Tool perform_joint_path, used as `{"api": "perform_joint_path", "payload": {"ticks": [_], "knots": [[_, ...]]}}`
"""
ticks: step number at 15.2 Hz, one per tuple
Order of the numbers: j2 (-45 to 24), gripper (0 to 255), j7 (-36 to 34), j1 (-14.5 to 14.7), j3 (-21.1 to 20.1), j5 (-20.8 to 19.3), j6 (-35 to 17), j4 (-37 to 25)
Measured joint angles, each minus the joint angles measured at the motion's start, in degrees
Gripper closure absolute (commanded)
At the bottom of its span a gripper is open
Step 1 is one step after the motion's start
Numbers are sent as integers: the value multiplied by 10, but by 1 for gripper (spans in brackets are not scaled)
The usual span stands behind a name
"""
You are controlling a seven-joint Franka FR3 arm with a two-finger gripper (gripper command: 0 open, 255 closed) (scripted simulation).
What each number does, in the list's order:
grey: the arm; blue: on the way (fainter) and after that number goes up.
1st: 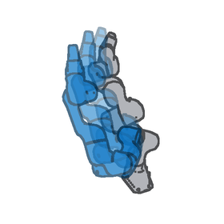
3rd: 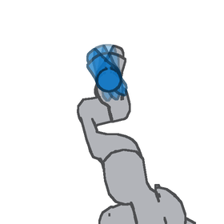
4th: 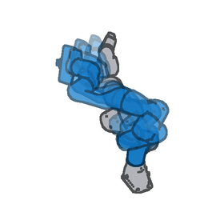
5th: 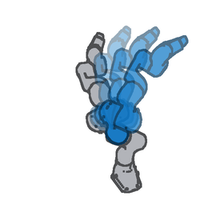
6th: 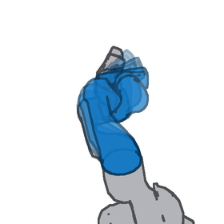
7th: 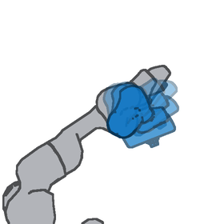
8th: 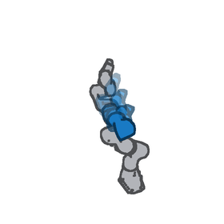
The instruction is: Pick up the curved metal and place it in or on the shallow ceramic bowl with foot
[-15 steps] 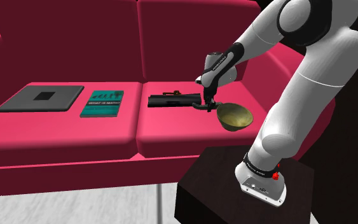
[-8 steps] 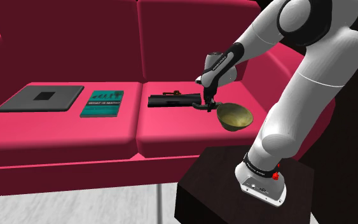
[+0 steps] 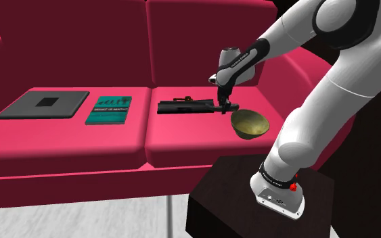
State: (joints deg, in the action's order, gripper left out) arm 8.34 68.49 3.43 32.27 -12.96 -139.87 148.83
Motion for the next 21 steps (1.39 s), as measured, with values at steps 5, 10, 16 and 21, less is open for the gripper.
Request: {"api": "perform_joint_path", "payload": {"ticks": [5, 10, 16, 21], "knots": [[36, 255, -9, -5, -7, -14, 48, -14], [71, 255, -18, -8, -18, -24, 94, -27], [104, 255, -21, -11, -28, -28, 151, -52], [125, 255, -23, -12, -37, -29, 193, -73]]}}
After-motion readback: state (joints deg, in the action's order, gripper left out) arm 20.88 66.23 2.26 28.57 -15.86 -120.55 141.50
